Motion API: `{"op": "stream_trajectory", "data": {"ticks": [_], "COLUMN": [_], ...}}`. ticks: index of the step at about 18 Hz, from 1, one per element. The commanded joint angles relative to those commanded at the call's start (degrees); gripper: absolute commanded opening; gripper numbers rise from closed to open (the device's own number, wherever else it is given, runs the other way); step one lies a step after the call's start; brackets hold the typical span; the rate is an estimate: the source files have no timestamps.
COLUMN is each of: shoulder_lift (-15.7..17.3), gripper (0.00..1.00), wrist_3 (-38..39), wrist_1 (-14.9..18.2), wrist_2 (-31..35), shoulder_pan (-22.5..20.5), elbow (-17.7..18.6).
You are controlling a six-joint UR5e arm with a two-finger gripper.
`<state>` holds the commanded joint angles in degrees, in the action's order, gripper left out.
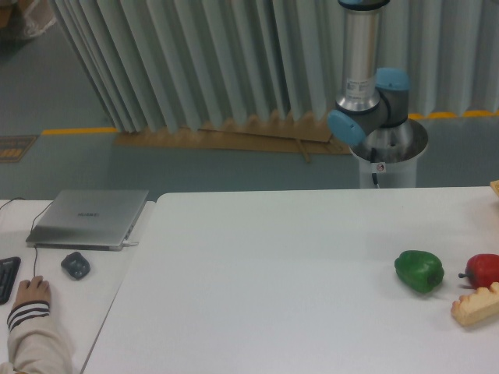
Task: Place the red peppers in a basket
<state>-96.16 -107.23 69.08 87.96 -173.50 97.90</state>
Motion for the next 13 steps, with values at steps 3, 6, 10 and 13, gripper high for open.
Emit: {"op": "stream_trajectory", "data": {"ticks": [3, 6, 10, 13], "shoulder_lift": [0.09, 0.79, 0.62, 0.27], "gripper": [1.00, 1.00, 1.00, 1.00], "wrist_3": [0.18, 0.27, 0.18, 0.18], "wrist_1": [-0.09, 0.09, 0.09, 0.09], "wrist_2": [0.02, 0.10, 0.02, 0.02], "shoulder_pan": [0.00, 0.18, 0.27, 0.27], "elbow": [-0.07, -0.07, 0.19, 0.28]}}
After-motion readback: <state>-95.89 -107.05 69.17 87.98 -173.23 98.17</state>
